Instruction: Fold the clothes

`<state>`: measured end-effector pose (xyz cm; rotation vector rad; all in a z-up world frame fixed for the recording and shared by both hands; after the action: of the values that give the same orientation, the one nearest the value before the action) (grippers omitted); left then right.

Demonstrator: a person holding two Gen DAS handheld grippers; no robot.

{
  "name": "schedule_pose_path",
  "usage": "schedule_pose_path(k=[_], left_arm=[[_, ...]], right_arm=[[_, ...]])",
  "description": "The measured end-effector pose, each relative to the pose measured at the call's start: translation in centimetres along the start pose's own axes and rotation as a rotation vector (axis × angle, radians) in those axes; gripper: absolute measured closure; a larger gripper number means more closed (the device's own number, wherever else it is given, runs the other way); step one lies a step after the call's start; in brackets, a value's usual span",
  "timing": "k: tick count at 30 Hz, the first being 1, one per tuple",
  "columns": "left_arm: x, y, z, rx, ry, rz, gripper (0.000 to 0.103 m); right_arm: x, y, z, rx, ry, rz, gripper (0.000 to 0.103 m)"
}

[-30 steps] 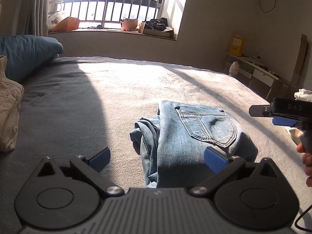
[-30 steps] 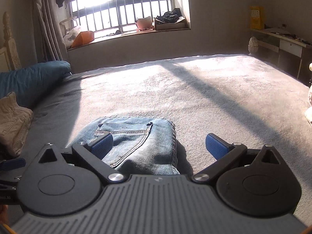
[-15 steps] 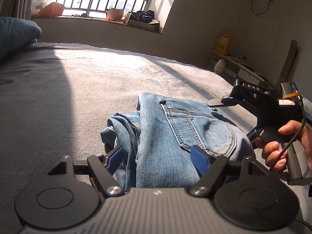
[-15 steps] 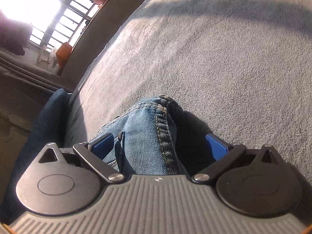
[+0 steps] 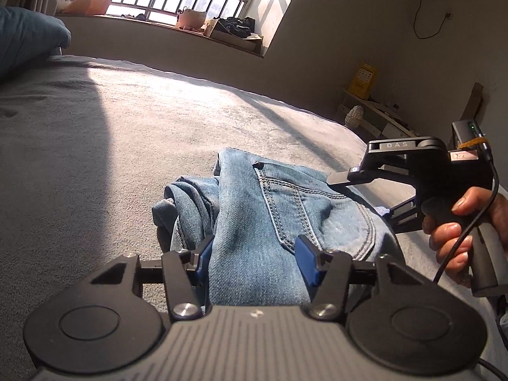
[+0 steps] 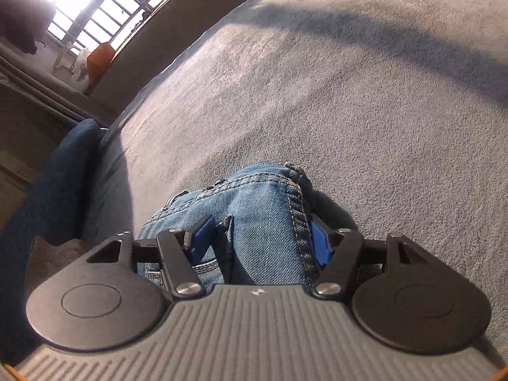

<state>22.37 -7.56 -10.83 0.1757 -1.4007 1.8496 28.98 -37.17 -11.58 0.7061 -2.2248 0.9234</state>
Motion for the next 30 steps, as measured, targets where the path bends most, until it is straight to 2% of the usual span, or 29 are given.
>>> schedule_pose_path(k=[7, 11, 20, 30], left_arm=[[-0.3, 0.0, -0.6, 0.031, 0.016, -0.008, 0.050], [-0.4, 0.0, -0.7, 0.039, 0.017, -0.014, 0.051], [-0.8, -0.1, -1.5, 0.079, 0.035, -0.027, 0.051], [-0.1, 0.8, -1.1, 0.062, 0.052, -0.033, 0.052]], right_arm=[[-0.9, -0.1, -0.2, -0.013, 0.013, -0.036, 0.044], [0.0, 0.4, -0.8, 0.044, 0.022, -0.029, 0.051], [1.9, 1.3, -1.7, 0.097, -0.018, -0.020, 0.065], [5.4, 3.6, -2.6, 0.143, -0.078, -0.026, 0.073]])
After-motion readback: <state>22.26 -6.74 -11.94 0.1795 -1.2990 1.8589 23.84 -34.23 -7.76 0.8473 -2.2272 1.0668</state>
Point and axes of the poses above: each gripper's, at about its wrist camera, not at the fingertips, and x roughly against the way its jaws point, z to its right, y to its underside, the point moved 4 cm from there along -x, roughly the way its jaws point, and after that the axes turned 1 degree about x, right-handed, at the moved point
